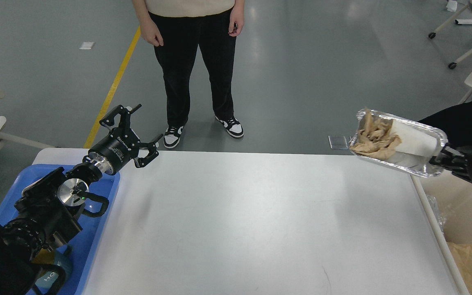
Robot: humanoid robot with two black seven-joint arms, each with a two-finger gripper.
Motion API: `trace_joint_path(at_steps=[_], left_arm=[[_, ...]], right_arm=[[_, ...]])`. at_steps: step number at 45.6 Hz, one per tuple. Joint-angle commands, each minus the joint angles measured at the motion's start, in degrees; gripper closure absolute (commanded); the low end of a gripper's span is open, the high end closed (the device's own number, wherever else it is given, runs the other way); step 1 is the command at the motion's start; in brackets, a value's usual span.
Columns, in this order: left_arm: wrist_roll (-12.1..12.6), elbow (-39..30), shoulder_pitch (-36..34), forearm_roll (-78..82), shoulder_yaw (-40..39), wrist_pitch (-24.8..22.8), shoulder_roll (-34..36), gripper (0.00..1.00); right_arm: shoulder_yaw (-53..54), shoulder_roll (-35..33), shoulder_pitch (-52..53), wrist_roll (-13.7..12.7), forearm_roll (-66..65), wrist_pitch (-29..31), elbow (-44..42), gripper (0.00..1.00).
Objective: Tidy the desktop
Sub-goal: 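Tip the foil tray with its contents into the white bin with the right gripper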
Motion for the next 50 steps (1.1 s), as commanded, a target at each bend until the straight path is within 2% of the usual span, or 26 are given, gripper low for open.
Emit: trace_joint_path(at_steps=[1, 12, 20, 28, 39, 40, 42, 43, 44, 50], left_arm=[[0.1, 0.0, 1.1, 0.0, 0.1, 0.0, 0.0, 0.03], [-0.1, 0.0, 1.6, 0.0, 0.2, 0.4, -1.1, 0.03], [-0.5, 0.0, 2.8, 0.1, 0.8, 0.1, -1.8, 0.03], [-0.5, -0.1, 3.3, 0.2, 0.9, 0.0, -2.1, 0.03], [-0.5, -0.1, 3.3, 0.2, 0.9, -0.2, -2.0, 0.03], [-0.5, -0.1, 3.3, 0.2, 0.9, -0.2, -2.0, 0.03], [-0.5, -0.2, 3.3, 0.2, 0.9, -0.4, -2.0, 0.03], [-0.5, -0.1, 3.3, 0.2, 0.9, -0.4, -1.9, 0.03], [-0.5, -0.1, 3.3, 0.2, 1.0, -0.4, -1.9, 0.03], [-0.5, -0.1, 3.3, 0.3, 1.0, -0.4, -1.8, 0.03]], right_arm=[[2.4, -1.5, -1.3, 0.1, 4.3, -0.1, -9.5, 1.0], [1.5, -0.6, -7.2, -0.1, 14.5, -6.7, -26.0, 1.0], [1.3, 5.7, -10.1, -0.7, 19.6, -13.7, -34.4, 1.0], [1.2, 9.4, -13.9, -1.2, 25.7, -17.3, -35.3, 1.0], [1.5, 13.6, -14.5, -1.4, 26.2, -22.3, -35.3, 1.0], [1.7, 13.7, -14.5, -1.4, 26.2, -22.7, -35.3, 0.94], [2.0, 14.0, -14.5, -1.3, 26.4, -23.7, -35.3, 0.35], [2.3, 14.1, -14.5, -1.3, 26.6, -23.8, -35.3, 0.1], [2.2, 14.0, -14.5, -1.3, 27.1, -23.5, -35.3, 0.0], [2.0, 14.3, -14.5, -1.3, 28.7, -23.5, -35.2, 0.0]])
